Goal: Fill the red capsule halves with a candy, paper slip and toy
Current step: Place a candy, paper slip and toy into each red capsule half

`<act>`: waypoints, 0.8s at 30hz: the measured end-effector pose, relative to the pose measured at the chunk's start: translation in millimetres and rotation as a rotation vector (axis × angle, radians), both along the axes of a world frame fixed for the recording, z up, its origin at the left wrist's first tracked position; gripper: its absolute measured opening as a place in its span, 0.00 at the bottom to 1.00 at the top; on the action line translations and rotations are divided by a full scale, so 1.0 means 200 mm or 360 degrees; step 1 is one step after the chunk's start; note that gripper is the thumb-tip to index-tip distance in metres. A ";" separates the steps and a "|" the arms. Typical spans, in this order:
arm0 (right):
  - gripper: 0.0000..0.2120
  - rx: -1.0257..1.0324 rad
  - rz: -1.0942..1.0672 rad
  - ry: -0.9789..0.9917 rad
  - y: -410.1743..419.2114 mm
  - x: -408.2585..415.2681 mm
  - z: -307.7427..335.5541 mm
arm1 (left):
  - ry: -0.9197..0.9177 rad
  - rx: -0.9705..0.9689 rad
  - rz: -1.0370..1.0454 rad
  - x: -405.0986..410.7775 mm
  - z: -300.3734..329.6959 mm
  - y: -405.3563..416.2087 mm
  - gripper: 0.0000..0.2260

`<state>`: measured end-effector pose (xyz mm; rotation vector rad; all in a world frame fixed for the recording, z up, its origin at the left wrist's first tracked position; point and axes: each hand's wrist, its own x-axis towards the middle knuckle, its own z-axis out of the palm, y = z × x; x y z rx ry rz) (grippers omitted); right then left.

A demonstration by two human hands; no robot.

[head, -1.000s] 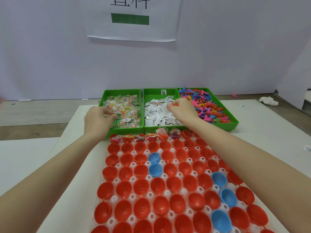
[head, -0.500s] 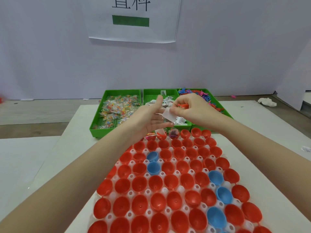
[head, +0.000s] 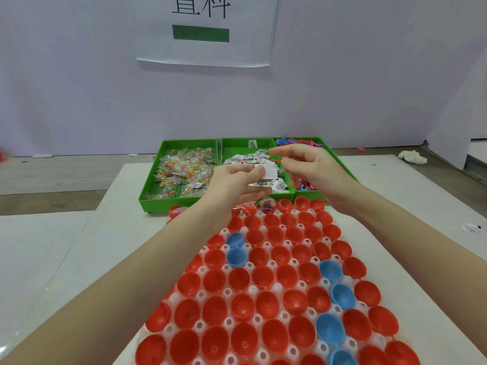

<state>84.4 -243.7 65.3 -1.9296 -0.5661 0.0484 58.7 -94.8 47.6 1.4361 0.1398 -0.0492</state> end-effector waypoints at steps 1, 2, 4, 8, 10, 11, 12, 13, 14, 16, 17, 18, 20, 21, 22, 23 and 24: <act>0.12 0.0034 0.0022 -0.0040 -0.01 -0.01 -0.01 | -0.0033 0.0012 0.0006 -0.01 0.00 -0.01 0.07; 0.12 0.0075 0.0016 -0.0081 -0.02 -0.01 -0.01 | -0.0071 0.0020 0.0014 -0.01 0.00 -0.01 0.08; 0.12 0.0164 -0.0042 -0.0136 -0.02 -0.02 -0.02 | -0.0126 0.0002 0.0021 -0.02 0.01 -0.02 0.08; 0.09 0.0227 -0.0075 -0.0197 -0.03 -0.02 -0.02 | -0.0126 -0.0115 -0.0020 -0.03 0.02 -0.03 0.06; 0.09 0.0259 -0.0083 -0.0195 -0.03 -0.03 -0.02 | -0.0067 -0.0269 -0.0045 -0.03 0.02 -0.02 0.07; 0.09 0.0268 -0.0088 -0.0185 -0.03 -0.03 -0.01 | -0.0036 -0.0356 -0.0068 -0.03 0.02 -0.02 0.07; 0.10 0.0269 -0.0087 -0.0171 -0.03 -0.03 -0.01 | -0.0010 -0.0429 -0.0097 -0.04 0.02 -0.02 0.06; 0.10 0.0267 -0.0087 -0.0158 -0.03 -0.03 -0.01 | 0.0011 -0.0489 -0.0126 -0.04 0.02 -0.01 0.05; 0.10 0.0261 -0.0093 -0.0149 -0.03 -0.02 -0.02 | 0.0026 -0.0538 -0.0149 -0.04 0.01 -0.01 0.05; 0.10 0.0230 -0.0127 -0.0152 -0.03 -0.02 -0.02 | 0.0036 -0.0601 -0.0167 -0.03 0.01 -0.01 0.06; 0.10 0.0216 -0.0147 -0.0161 -0.03 -0.02 -0.02 | 0.0028 -0.0613 -0.0158 -0.03 0.01 -0.02 0.06; 0.09 0.0212 -0.0165 -0.0171 -0.03 -0.01 -0.02 | 0.0013 -0.0608 -0.0151 -0.02 0.01 -0.02 0.06; 0.08 0.0231 -0.0201 -0.0166 -0.02 0.00 -0.02 | -0.0053 -0.0526 -0.0182 -0.01 0.02 -0.02 0.07; 0.08 0.0253 -0.0218 -0.0128 -0.02 0.00 -0.02 | -0.0105 -0.0427 -0.0217 0.00 0.02 -0.03 0.08; 0.09 0.0270 -0.0232 -0.0072 -0.03 0.02 -0.03 | -0.0158 -0.0272 -0.0238 0.01 0.02 -0.03 0.08; 0.11 0.0272 -0.0238 -0.0012 -0.03 0.03 -0.03 | -0.0200 -0.0071 -0.0229 0.03 0.01 -0.03 0.09; 0.12 0.0253 -0.0233 0.0035 -0.05 0.04 -0.03 | -0.0235 0.0131 -0.0187 0.04 0.01 -0.03 0.09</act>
